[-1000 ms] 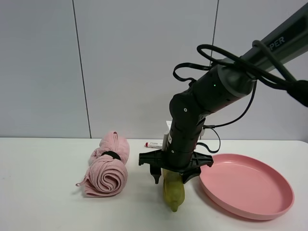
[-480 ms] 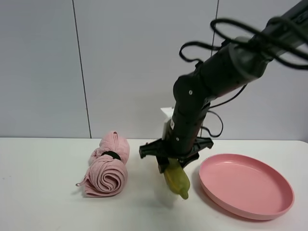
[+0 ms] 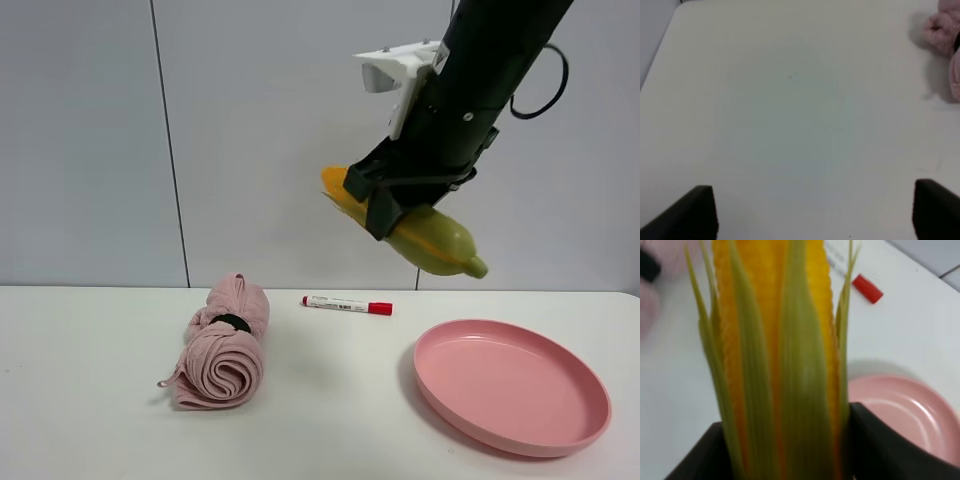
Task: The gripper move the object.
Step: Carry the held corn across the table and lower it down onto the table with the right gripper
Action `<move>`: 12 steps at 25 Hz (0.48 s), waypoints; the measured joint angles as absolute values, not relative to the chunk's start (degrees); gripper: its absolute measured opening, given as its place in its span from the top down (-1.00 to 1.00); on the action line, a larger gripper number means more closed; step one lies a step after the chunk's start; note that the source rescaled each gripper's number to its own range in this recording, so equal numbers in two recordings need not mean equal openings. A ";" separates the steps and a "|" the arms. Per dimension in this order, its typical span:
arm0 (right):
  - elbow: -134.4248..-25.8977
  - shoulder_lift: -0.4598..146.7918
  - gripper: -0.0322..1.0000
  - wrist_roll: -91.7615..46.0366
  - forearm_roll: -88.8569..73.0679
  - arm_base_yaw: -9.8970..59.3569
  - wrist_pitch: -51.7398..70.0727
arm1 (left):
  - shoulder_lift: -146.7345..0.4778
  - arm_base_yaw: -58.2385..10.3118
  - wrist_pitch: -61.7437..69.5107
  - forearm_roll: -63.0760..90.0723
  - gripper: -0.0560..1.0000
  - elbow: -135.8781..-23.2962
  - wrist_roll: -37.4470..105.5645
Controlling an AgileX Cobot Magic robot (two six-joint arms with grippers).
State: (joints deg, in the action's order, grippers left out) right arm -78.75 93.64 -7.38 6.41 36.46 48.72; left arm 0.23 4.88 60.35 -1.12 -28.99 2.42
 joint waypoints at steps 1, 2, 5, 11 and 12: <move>-78.75 92.75 0.94 -10.06 5.34 36.46 50.77 | 0.23 4.88 60.35 -1.12 -1.00 -28.99 2.42; -78.75 92.05 0.94 -12.11 4.60 36.46 52.77 | 0.23 4.88 60.35 -1.12 -1.00 -28.99 2.42; -78.75 91.27 0.94 -15.46 2.73 36.46 57.35 | 0.23 4.88 60.35 -1.12 -1.00 -28.99 2.42; -78.75 91.27 0.94 -24.02 -0.66 36.46 63.09 | 0.23 4.88 60.35 -1.12 -1.00 -28.99 2.42; -78.75 91.27 0.94 -25.57 -1.07 36.46 63.61 | 0.23 4.88 60.35 -1.12 -1.00 -28.99 2.42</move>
